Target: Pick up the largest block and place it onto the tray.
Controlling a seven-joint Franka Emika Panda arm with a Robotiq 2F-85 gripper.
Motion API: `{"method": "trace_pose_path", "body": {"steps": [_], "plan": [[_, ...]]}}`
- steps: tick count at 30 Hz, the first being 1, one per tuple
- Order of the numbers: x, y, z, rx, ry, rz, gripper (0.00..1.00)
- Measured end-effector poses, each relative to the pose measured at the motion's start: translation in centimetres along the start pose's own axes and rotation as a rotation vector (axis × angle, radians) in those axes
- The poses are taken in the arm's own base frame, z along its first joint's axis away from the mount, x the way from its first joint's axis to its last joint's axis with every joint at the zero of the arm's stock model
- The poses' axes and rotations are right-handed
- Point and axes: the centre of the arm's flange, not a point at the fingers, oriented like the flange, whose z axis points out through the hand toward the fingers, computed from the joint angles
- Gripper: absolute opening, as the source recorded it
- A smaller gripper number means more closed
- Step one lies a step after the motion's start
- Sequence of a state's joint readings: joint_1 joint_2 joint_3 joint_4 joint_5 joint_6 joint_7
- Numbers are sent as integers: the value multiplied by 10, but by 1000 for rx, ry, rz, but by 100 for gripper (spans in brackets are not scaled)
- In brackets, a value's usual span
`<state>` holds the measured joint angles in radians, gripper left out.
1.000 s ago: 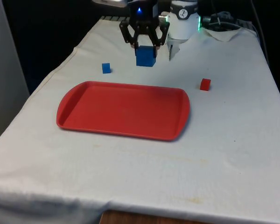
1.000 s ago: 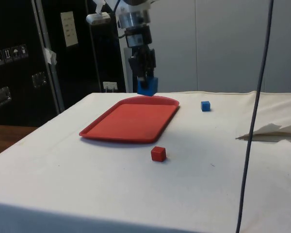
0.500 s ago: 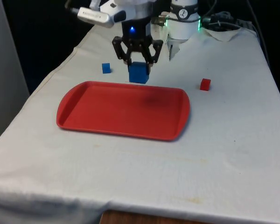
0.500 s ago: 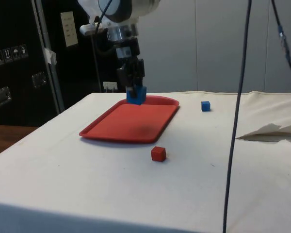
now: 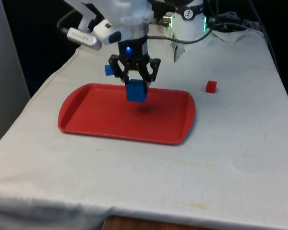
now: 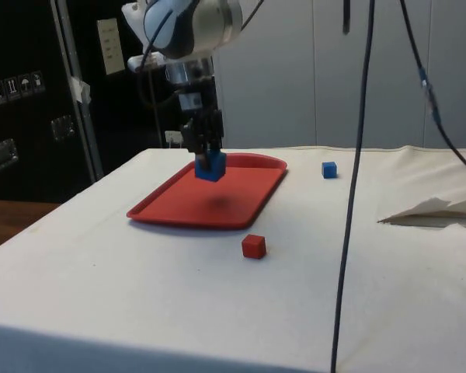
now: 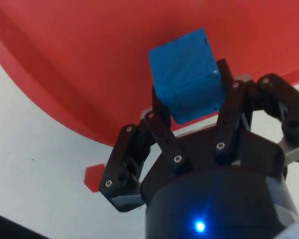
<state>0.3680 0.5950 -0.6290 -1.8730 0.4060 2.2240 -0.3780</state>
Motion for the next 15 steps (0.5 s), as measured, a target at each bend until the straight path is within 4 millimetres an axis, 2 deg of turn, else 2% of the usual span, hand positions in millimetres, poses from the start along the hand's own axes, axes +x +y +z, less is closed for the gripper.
{"method": "trace_pose_path", "body": {"steps": [15], "plan": [[10,0,31,5,13,-10,0]]}}
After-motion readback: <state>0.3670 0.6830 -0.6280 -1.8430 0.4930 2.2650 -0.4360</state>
